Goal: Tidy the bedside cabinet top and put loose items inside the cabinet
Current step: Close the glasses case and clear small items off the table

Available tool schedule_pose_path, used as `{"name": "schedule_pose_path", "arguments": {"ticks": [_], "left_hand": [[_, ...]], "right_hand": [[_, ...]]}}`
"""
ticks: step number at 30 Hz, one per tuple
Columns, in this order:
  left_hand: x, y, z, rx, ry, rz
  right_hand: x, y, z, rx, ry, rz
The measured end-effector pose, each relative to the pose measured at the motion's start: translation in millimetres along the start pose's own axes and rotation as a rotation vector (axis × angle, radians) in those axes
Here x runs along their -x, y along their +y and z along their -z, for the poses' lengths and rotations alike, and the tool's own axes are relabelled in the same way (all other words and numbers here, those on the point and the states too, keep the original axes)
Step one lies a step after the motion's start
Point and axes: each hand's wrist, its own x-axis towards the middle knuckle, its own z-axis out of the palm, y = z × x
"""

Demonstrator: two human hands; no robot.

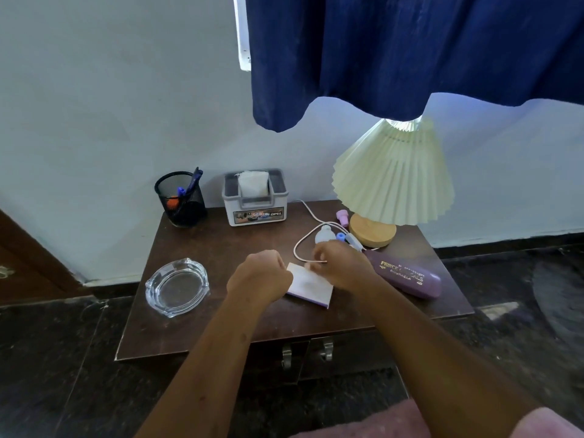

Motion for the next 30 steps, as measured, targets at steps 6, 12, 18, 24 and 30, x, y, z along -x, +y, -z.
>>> {"name": "schedule_pose_path", "arguments": {"ticks": [6, 12, 18, 24, 30], "left_hand": [[-2.7, 3.0, -7.4, 0.003, -0.025, -0.032], [-5.8, 3.2, -7.5, 0.002, -0.035, -0.058], [-6.6, 3.1, -0.9, 0.032, -0.06, -0.022], [-5.2, -5.5, 14.6, 0.004, -0.029, 0.035], [-2.4, -10.8, 18.1, -0.076, -0.086, 0.094]], "right_hand": [[-8.6, 17.6, 4.3, -0.168, 0.294, -0.158], [-24.1, 16.8, 2.5, -0.061, 0.201, -0.104], [-26.4, 4.0, -3.7, 0.096, 0.292, -0.106], [-20.3, -32.0, 0.8, -0.06, 0.261, 0.05], [-15.8, -64.7, -21.1, 0.001, 0.134, 0.097]]}}
